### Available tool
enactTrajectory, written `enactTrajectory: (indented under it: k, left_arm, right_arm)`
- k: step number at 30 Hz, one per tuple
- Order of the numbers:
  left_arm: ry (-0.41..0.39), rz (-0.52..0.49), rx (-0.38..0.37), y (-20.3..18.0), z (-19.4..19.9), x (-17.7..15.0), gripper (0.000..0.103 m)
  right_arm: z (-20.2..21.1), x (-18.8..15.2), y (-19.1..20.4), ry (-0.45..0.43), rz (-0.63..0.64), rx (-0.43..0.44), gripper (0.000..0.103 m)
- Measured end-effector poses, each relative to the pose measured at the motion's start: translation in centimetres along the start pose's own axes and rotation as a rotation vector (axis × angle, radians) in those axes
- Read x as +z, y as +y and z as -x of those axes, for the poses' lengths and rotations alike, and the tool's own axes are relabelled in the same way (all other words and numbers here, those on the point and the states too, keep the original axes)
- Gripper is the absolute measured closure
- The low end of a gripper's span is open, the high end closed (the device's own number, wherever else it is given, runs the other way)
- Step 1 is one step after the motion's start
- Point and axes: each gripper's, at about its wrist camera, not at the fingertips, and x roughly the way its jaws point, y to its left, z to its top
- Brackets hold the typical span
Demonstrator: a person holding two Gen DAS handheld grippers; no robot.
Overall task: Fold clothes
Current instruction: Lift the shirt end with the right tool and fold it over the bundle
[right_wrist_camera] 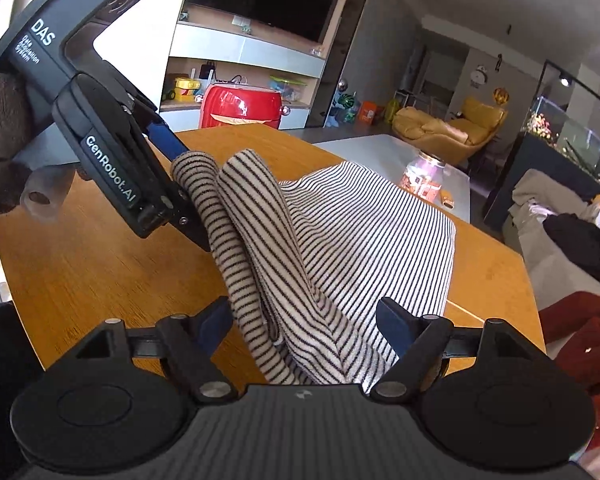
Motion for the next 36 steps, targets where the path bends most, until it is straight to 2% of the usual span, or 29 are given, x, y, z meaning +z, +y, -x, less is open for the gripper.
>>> enactTrajectory:
  k: [5, 8, 9, 11, 16, 18, 22, 25, 28, 32, 36]
  left_arm:
    - [-0.005, 0.039, -0.026, 0.4, -0.3, 0.5, 0.0]
    - [-0.006, 0.063, -0.039, 0.5, -0.7, 0.6, 0.0]
    - [-0.007, 0.071, -0.044, 0.6, -0.8, 0.6, 0.0]
    - [-0.003, 0.087, -0.05, 0.7, -0.8, 0.4, 0.0]
    - [-0.049, 0.096, -0.065, 1.8, 1.9, -0.3, 0.0]
    - [-0.088, 0.143, -0.102, 3.2, 3.4, -0.3, 0.0]
    - [-0.173, 0.236, -0.155, 5.5, 5.4, 0.5, 0.0]
    - [-0.194, 0.196, -0.162, 5.2, 4.4, 2.1, 0.0]
    - [-0.121, 0.146, -0.189, 4.4, 1.0, 3.0, 0.0]
    - [-0.041, 0.067, -0.195, 3.7, -2.5, 2.8, 0.0]
    - [-0.024, 0.11, -0.268, 5.2, -3.8, 1.9, 0.002]
  right_arm:
    - [-1.1, 0.2, 1.2, 0.011, 0.07, 0.033, 0.019]
    - [-2.1, 0.7, 1.5, 0.012, 0.095, 0.016, 0.02]
    - [-2.5, 0.8, 1.4, 0.022, 0.119, -0.012, 0.024]
    - [-3.2, 1.0, 1.4, 0.043, 0.17, -0.069, 0.061]
    - [-2.9, 1.6, 0.7, 0.072, 0.212, -0.038, 0.071]
    - [-2.5, 2.0, 0.7, 0.086, 0.227, -0.025, 0.073]
    - [-0.6, 2.8, 1.0, 0.136, 0.24, 0.056, 0.074]
    - [1.3, 3.5, 1.7, 0.168, 0.278, 0.124, 0.074]
    - [4.2, 5.4, 2.0, 0.172, 0.336, 0.187, 0.074]
    - [7.5, 10.3, -0.3, 0.123, 0.382, 0.23, 0.074]
    - [5.4, 14.3, -3.6, 0.129, 0.326, 0.331, 0.074]
